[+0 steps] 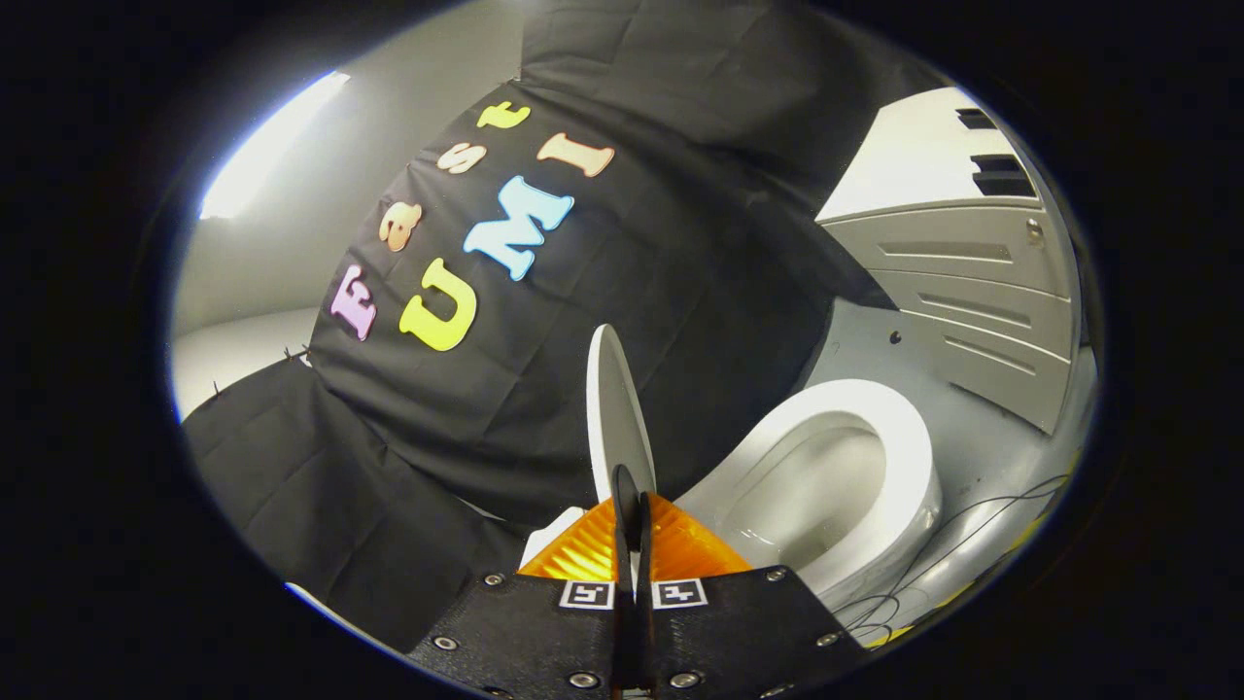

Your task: Open the toilet lid.

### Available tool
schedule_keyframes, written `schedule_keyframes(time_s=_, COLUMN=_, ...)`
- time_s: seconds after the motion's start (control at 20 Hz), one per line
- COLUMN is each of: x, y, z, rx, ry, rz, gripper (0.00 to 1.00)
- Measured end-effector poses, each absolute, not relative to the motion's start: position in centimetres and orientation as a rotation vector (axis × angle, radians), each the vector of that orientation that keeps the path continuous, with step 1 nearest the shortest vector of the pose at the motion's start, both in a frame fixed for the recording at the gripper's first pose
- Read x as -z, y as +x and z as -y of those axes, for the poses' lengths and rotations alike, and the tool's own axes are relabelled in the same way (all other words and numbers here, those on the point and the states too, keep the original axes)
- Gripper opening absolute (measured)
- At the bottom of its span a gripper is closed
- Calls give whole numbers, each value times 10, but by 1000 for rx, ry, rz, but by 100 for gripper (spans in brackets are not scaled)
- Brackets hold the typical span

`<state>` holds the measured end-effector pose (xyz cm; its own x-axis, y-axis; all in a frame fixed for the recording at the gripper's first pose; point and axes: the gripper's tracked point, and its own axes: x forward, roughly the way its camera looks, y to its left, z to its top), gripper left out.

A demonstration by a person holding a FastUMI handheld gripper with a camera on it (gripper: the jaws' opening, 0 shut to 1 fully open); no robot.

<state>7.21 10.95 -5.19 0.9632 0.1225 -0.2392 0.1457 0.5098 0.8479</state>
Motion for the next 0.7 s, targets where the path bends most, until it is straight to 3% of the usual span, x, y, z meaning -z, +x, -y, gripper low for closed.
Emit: schedule_keyframes(time_s=0.7, x=-7, y=84, z=-181, rx=-92, ry=776, rz=-258, gripper=0)
